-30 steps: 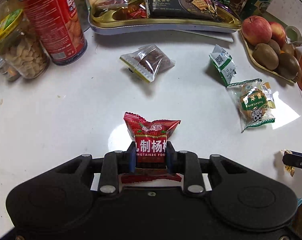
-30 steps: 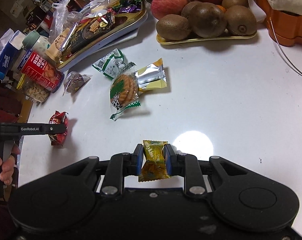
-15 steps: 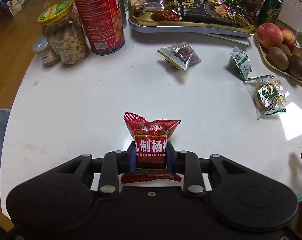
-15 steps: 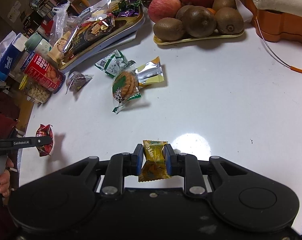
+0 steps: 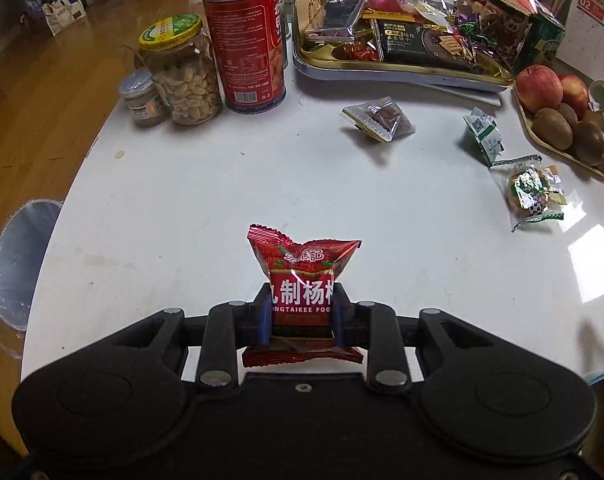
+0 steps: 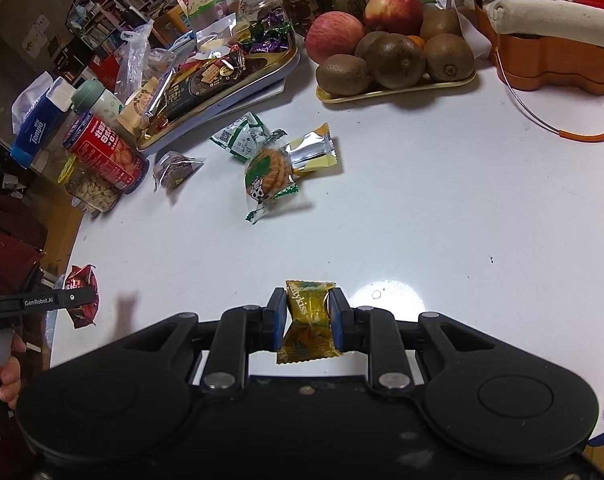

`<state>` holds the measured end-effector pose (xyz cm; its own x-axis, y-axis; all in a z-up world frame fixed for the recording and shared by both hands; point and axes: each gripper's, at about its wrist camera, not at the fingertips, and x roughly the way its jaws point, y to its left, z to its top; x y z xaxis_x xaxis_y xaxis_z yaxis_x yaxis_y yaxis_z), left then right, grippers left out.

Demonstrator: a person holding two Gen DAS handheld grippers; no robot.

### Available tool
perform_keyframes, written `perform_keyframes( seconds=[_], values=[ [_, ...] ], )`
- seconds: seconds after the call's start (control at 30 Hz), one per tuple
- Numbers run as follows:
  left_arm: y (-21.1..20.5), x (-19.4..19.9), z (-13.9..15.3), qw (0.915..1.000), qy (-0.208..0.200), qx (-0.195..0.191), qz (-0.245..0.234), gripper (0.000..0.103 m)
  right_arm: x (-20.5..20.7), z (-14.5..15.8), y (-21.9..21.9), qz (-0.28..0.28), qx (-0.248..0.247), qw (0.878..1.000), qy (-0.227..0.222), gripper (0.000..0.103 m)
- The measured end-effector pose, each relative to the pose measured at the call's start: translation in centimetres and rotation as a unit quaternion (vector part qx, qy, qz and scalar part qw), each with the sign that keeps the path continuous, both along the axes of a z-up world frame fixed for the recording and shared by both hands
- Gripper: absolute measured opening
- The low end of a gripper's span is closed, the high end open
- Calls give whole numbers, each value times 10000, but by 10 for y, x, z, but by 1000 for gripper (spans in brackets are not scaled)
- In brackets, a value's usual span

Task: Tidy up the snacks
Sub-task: 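Carry the red packet and gold candy in both grippers to the gold tray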

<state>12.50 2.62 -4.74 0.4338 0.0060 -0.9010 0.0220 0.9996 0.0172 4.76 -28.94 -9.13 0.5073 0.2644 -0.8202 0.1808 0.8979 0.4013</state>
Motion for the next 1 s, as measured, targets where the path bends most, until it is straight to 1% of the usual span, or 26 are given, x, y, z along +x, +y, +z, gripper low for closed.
perform_keyframes(
  seconds=[0.23,0.5,0.6,0.7,1.0],
  values=[
    [2,-20,10,9998,-151,-42,105,36,-18,13,5,7,13,9999,-158,24],
    [-15,-58,26,9990,-440,-30,-120,36,-49,29,19,136,7,9994,-305,24],
    [-22,-73,27,9987,-453,-107,-211,36,-64,35,27,205,-61,9993,-298,24],
    [-33,-86,26,9983,-458,-68,-363,36,-76,38,34,254,-97,9991,-310,24],
    [-56,-119,24,9973,-433,-162,-572,36,-107,40,49,345,-170,9988,-304,24]
  ],
)
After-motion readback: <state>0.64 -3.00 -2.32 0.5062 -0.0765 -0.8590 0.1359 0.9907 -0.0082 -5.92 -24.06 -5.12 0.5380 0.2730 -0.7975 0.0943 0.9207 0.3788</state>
